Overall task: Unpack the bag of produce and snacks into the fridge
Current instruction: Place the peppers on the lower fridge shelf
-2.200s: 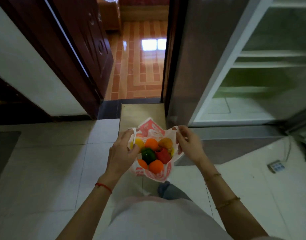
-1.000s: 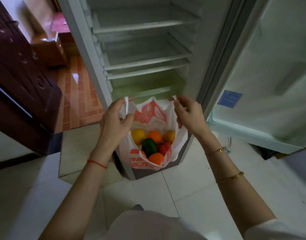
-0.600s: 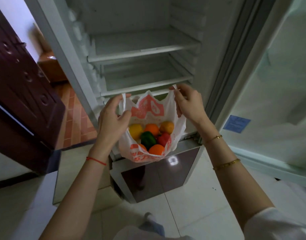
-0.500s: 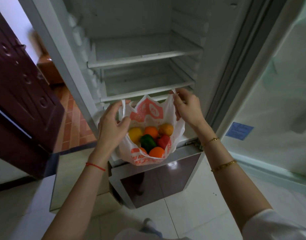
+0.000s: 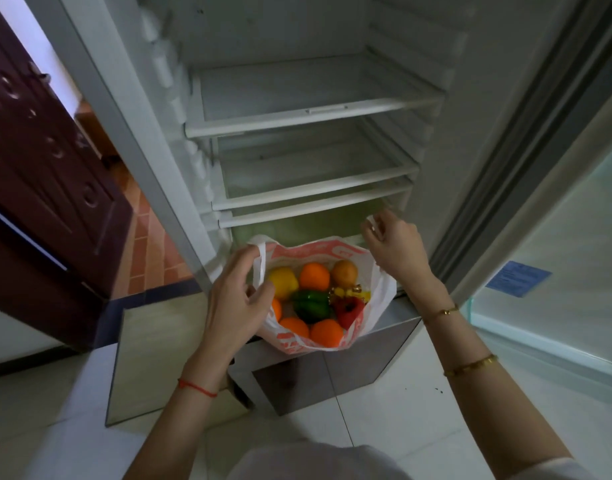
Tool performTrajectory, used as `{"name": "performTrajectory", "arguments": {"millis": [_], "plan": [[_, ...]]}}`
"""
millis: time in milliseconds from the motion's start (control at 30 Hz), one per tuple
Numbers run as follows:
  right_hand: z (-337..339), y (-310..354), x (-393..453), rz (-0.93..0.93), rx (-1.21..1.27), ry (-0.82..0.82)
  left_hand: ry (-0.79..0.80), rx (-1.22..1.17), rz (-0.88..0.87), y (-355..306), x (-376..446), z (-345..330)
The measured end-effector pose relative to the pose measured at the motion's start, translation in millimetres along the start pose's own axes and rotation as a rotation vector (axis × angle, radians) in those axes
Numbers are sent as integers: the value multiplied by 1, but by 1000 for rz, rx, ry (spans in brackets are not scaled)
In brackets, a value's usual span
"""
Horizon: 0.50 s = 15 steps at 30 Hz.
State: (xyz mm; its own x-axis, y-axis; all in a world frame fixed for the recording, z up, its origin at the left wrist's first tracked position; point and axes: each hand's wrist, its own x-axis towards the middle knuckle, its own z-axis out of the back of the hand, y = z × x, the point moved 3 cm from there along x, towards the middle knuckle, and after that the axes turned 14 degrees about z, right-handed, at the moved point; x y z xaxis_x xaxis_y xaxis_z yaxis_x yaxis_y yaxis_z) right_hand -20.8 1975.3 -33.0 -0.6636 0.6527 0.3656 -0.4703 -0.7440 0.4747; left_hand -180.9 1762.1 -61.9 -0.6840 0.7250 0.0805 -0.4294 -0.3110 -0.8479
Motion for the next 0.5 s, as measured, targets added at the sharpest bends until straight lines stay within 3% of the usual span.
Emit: {"name": "performTrajectory", "arguments": {"millis": [167,233,300,400,500], "plan": [[0,9,-6,20,-347,-124,1,4,-26,-4,-10,-3],[1,17,-9,129,-361,-228,-8,16,-18,-5,-12,-5],[-2,24,-14,306,-218,-254,-12,16,-33,-10,-14,-8],[-20,30,-24,511,174,65,-39,36,-59,-16,-17,-12],[-57,21,-35,480,231,486,-74,68,-51,-17,-16,-14]]}}
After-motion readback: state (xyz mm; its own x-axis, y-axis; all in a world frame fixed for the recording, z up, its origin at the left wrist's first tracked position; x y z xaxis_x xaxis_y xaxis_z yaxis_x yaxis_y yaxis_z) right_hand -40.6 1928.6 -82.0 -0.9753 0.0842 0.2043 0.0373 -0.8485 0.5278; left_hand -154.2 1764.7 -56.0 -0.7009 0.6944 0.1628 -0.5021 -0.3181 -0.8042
